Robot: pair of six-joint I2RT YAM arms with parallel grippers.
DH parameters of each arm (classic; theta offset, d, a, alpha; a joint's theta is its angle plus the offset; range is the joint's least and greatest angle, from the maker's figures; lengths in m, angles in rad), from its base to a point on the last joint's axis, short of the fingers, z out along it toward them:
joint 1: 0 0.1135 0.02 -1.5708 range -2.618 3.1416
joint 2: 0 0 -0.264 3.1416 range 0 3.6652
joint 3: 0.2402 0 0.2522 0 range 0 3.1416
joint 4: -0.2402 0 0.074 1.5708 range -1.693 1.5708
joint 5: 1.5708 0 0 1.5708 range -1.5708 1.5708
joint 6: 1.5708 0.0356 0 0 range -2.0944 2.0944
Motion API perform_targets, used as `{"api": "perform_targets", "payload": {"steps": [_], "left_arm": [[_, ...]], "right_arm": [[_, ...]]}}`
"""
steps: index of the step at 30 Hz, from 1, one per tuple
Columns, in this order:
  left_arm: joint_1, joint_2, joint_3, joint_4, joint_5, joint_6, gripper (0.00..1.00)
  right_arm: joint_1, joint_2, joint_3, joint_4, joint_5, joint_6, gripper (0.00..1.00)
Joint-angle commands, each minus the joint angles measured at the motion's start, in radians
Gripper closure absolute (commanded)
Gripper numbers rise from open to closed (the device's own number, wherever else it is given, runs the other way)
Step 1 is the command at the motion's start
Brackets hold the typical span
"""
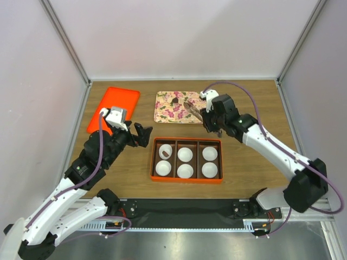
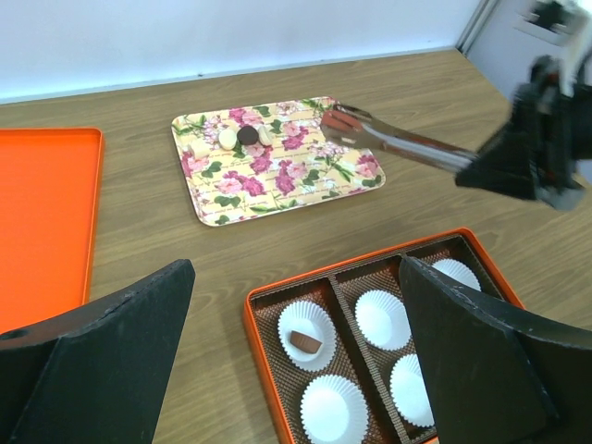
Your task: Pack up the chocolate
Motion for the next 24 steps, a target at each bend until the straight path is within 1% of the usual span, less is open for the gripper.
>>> {"api": "perform_targets", "payload": {"steps": [1,7,10,13,16,19,24], "left_arm": [[-0.003,0.0,0.004,0.028,-0.016,-0.004,0.0],[-0.004,0.0,0.003,0.03,-0.007,-0.012,0.0],[-0.003,0.0,0.003,0.032,-0.004,-0.015,0.0],[-0.004,0.002,0.003,0.035,0.005,-0.021,0.0],[-0.003,0.002,0.001,0.035,0.01,-0.027,0.0],[-0.004,-0.004,0.003,0.032,0.011,-0.032,0.0],[-0.003,-0.012,0.0,0.032,0.005,-0.035,0.0]], "right_arm": [[0.08,-0.112,-0.029,-0.072,-0.003,0.031,0.75],[0.221,-0.264,-0.098,-0.189,-0.016,0.134,0.74],[0.293,-0.336,-0.125,-0.241,0.01,0.185,0.74],[0.33,-0.394,-0.162,-0.279,0.027,0.212,0.74],[0.375,-0.42,-0.176,-0.305,0.041,0.242,0.74],[0.419,-0.411,-0.173,-0.314,0.041,0.265,0.74],[0.439,-0.336,-0.153,-0.377,0.102,0.39,0.74]]}}
